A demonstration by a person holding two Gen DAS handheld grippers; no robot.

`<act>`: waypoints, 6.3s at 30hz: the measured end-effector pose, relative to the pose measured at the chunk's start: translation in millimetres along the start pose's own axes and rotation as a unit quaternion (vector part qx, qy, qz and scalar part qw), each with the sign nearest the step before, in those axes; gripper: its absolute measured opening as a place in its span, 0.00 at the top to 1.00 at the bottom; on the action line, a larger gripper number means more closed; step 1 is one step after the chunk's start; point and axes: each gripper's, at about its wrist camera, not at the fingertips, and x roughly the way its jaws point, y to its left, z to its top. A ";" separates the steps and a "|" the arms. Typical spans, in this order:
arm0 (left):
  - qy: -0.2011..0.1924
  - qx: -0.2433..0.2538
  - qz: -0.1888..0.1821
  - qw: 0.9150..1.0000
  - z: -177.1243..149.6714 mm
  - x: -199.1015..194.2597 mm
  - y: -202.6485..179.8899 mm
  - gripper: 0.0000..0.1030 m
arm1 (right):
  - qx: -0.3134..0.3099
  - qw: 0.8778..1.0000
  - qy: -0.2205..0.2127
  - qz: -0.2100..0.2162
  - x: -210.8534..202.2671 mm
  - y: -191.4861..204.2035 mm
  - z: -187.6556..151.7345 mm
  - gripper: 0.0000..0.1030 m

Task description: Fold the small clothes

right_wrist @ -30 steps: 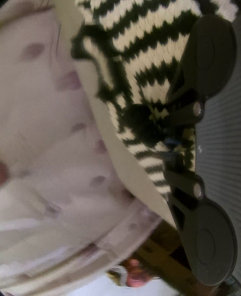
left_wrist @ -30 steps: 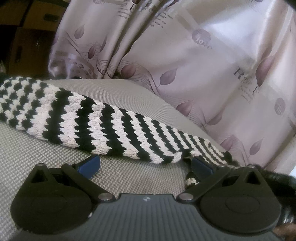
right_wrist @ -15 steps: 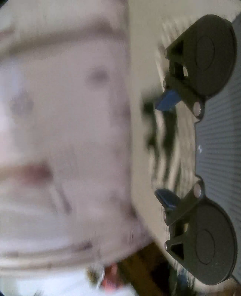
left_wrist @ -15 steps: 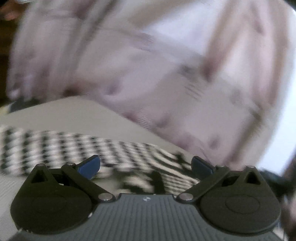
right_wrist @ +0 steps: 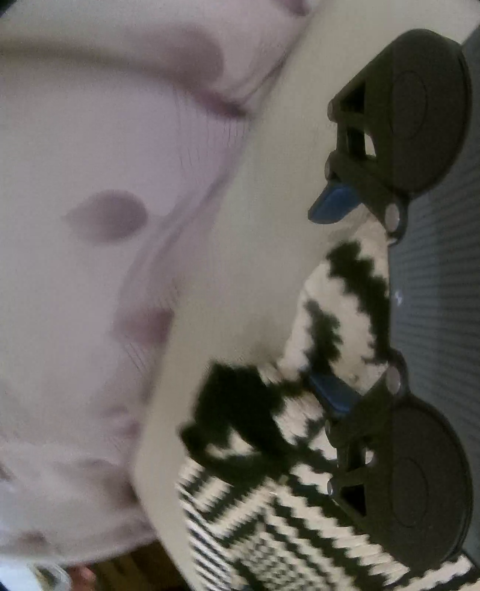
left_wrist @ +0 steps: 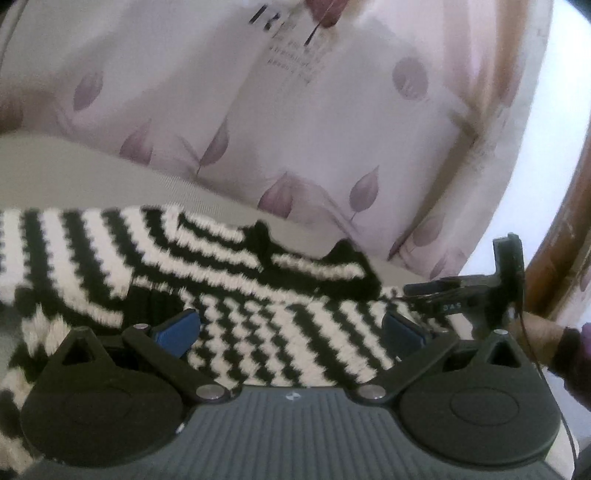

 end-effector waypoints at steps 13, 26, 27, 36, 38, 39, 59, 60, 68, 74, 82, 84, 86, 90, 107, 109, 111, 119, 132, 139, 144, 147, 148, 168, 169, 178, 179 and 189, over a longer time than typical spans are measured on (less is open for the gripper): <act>0.002 -0.004 0.016 1.000 -3.1 0.7 1.3 0.00 | -0.113 0.984 -0.037 -0.132 3.2 32.9 -13.1 0.84; 0.010 0.001 0.017 1.000 -3.6 4.3 2.7 0.00 | 0.185 0.966 -0.167 -0.069 -58.4 -56.3 -36.4 0.47; 0.011 0.001 0.017 1.000 -3.3 4.8 2.7 0.00 | 0.180 0.966 -0.168 -0.081 -66.6 -54.9 -39.9 0.47; 0.011 0.001 0.019 1.000 -3.7 6.3 2.7 0.00 | 0.088 0.988 -0.092 -0.093 -55.7 -7.8 -79.6 0.52; 0.011 0.000 0.019 1.000 -3.6 6.3 3.0 0.00 | 0.165 0.973 -0.106 -0.122 -64.6 -25.9 -77.4 0.51; 0.011 0.000 0.019 1.000 -3.6 6.3 3.0 0.00 | 0.190 0.966 -0.131 -0.120 -73.9 -31.0 -78.2 0.50; -0.056 0.008 0.083 0.995 -8.3 -127.9 -13.0 0.00 | 0.081 0.974 -0.185 -0.099 -118.7 120.2 -107.5 0.27; -0.050 -0.002 0.088 0.995 -11.1 -140.4 -6.4 0.00 | 0.065 0.977 -0.179 -0.100 -114.6 131.4 -109.5 0.27; -0.055 -0.145 0.154 0.976 -18.5 -220.9 102.7 0.03 | 0.006 0.982 -0.126 -0.144 -87.6 170.5 -107.1 0.24; -0.133 -0.232 0.229 0.936 -11.4 -286.2 177.0 0.07 | 0.043 0.983 -0.117 -0.136 -84.4 159.1 -106.4 0.24; -0.137 -0.284 0.266 0.911 7.0 -326.1 247.4 0.09 | 0.019 0.984 -0.101 -0.149 -77.7 167.3 -104.7 0.17; -0.121 -0.277 0.260 0.917 9.3 -319.7 254.5 0.13 | 0.022 0.983 -0.102 -0.150 -78.0 167.2 -104.9 0.17; -0.100 -0.272 0.254 0.923 9.0 -311.2 259.9 0.21 | 0.023 0.983 -0.101 -0.151 -77.6 166.7 -104.7 0.17; -0.084 -0.266 0.250 0.927 -1.6 -305.3 259.8 0.31 | 0.021 0.982 -0.101 -0.156 -76.9 167.5 -104.5 0.14; -0.163 -0.178 0.158 0.957 73.5 -288.4 153.6 0.99 | 0.061 0.980 -0.124 -0.140 -86.2 156.7 -107.9 0.13; -0.171 -0.142 0.121 0.968 103.1 -273.7 112.4 0.99 | 0.075 0.979 -0.136 -0.132 -90.6 152.3 -109.9 0.13; -0.170 -0.115 0.081 0.975 126.9 -254.6 72.0 0.99 | 0.086 0.977 -0.146 -0.126 -94.5 149.0 -112.0 0.13; -0.118 -0.054 -0.043 0.991 167.6 -145.5 -75.0 0.99 | 0.101 0.975 -0.163 -0.111 -99.8 143.8 -114.1 0.12; 0.074 0.004 -0.112 0.991 71.5 70.1 -192.7 0.99 | 0.171 0.959 -0.213 -0.069 -114.5 121.1 -126.6 0.11; 0.093 -0.012 -0.125 0.988 33.2 90.5 -158.9 0.09 | 0.181 0.957 -0.219 -0.057 -116.1 118.4 -129.0 0.11; 0.014 -0.027 -0.081 0.996 26.5 42.0 -116.3 0.01 | 0.202 0.951 -0.230 -0.047 -122.2 111.1 -130.2 0.11; -0.001 0.024 -0.024 0.999 17.9 24.7 -95.9 0.03 | 0.240 0.939 -0.242 -0.048 -133.6 93.9 -127.1 0.11; 0.001 0.040 -0.005 0.999 10.5 19.4 -86.5 0.05 | 0.248 0.938 -0.238 -0.052 -135.6 87.6 -123.1 0.11; -0.023 -0.079 0.102 0.991 -18.5 -32.9 22.8 0.17 | 0.274 0.946 -0.134 -0.108 -93.0 39.2 -118.0 0.90; -0.022 -0.076 0.103 0.991 -17.8 -32.7 21.9 0.17 | 0.280 0.945 -0.131 -0.107 -91.0 37.8 -118.4 0.90; 0.028 -0.052 0.063 0.996 -21.4 -84.8 9.2 0.01 | 0.311 0.928 -0.196 -0.055 -182.2 74.0 -172.5 0.58; 0.033 -0.050 0.064 0.996 -24.2 -93.1 9.4 0.01 | 0.307 0.931 -0.193 -0.052 -191.5 83.6 -183.7 0.29; 0.062 -0.031 0.111 0.991 -63.2 -153.1 29.6 0.00 | 0.269 0.944 -0.166 -0.091 -234.2 160.6 -254.6 0.10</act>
